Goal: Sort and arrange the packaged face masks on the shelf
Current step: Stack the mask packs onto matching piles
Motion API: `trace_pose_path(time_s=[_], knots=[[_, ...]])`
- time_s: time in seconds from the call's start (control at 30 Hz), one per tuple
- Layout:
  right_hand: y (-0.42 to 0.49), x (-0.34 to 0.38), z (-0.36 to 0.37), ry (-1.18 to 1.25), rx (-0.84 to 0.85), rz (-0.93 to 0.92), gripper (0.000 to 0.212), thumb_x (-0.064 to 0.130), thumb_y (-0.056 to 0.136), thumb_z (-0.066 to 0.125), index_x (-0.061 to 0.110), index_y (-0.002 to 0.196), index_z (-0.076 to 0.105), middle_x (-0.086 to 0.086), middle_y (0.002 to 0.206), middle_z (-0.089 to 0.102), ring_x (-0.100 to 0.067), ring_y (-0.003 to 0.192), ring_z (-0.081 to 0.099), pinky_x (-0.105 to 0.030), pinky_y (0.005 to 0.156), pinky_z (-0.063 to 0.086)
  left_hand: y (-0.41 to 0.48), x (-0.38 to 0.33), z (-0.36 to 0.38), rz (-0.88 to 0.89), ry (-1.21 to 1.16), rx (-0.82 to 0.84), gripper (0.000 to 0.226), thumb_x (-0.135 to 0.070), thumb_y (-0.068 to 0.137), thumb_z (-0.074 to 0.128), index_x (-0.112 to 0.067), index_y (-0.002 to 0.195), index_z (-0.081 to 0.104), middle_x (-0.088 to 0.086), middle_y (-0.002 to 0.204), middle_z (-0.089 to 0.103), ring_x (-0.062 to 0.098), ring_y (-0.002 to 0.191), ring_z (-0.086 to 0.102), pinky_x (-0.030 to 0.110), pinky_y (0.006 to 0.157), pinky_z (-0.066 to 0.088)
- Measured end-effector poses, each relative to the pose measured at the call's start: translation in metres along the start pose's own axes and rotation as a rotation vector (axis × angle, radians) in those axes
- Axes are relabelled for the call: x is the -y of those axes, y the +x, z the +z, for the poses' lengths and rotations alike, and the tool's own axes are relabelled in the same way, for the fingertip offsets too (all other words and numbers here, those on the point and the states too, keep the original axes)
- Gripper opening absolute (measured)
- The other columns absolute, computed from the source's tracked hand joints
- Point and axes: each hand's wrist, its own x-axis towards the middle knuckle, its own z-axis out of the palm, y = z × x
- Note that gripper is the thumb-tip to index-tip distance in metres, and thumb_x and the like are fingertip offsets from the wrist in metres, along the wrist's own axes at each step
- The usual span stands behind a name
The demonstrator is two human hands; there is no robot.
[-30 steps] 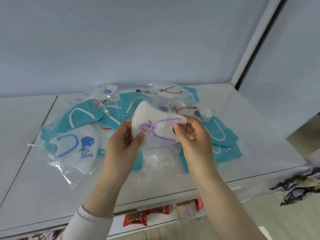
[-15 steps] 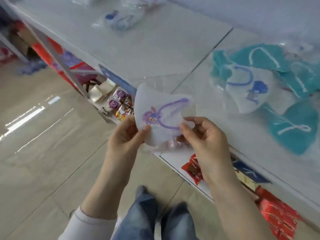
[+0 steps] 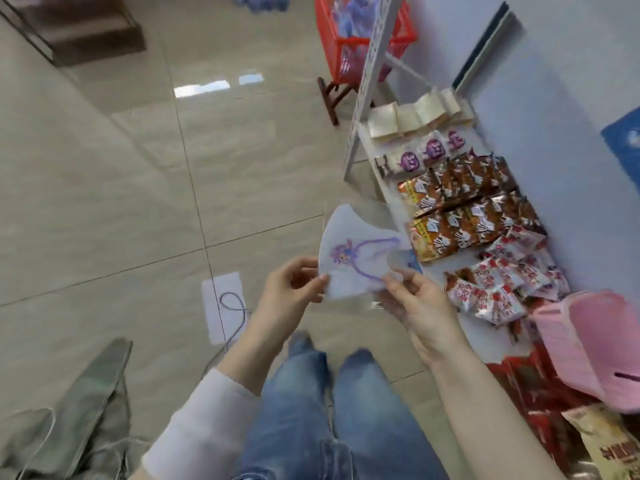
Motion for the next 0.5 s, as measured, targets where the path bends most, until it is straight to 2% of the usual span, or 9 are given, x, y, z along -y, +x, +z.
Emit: trace_pose_path(time_s=[0.1, 0.23, 0.37, 0.5], knots=[[0.021, -0.008, 0.038, -0.083, 0.100, 0.099, 0.010, -0.001, 0.090, 0.052, 0.009, 0.086, 0.055, -0.007, 0.078, 0.061, -0.011, 0.063, 0.064, -0.015, 0.059, 0.053, 0.018, 0.011, -0.042, -0.067, -0.049, -0.119, 0.012, -0.001, 0.090, 0.058, -0.012, 0.091, 0.064, 0.002, 0.079, 0.065, -0.002, 0.059, 0.057, 0.012, 0.056, 0.045], [0.052, -0.002, 0.070, -0.127, 0.093, 0.150, 0.013, -0.006, 0.089, 0.051, 0.006, 0.085, 0.056, -0.010, 0.076, 0.061, -0.017, 0.066, 0.061, -0.016, 0.058, 0.053, 0.046, 0.011, -0.071, -0.116, -0.087, -0.176, 0.012, -0.003, 0.090, 0.058, -0.013, 0.091, 0.063, 0.002, 0.081, 0.066, 0.001, 0.064, 0.057, 0.013, 0.057, 0.045], [0.095, 0.031, 0.095, -0.174, 0.088, 0.060, 0.014, -0.005, 0.087, 0.055, 0.008, 0.083, 0.058, -0.008, 0.074, 0.063, -0.010, 0.057, 0.064, -0.016, 0.057, 0.054, 0.092, -0.019, -0.080, -0.069, -0.108, -0.220, 0.011, -0.003, 0.090, 0.059, -0.012, 0.092, 0.065, -0.004, 0.077, 0.069, 0.001, 0.062, 0.058, 0.014, 0.059, 0.046], [0.137, 0.095, 0.118, -0.120, 0.111, -0.070, 0.015, -0.006, 0.086, 0.056, 0.008, 0.080, 0.058, -0.008, 0.071, 0.062, -0.005, 0.052, 0.064, -0.015, 0.054, 0.053, 0.150, -0.083, -0.078, 0.045, -0.118, -0.235, 0.014, -0.003, 0.088, 0.060, -0.016, 0.090, 0.066, -0.011, 0.065, 0.067, 0.002, 0.057, 0.055, 0.013, 0.058, 0.046]])
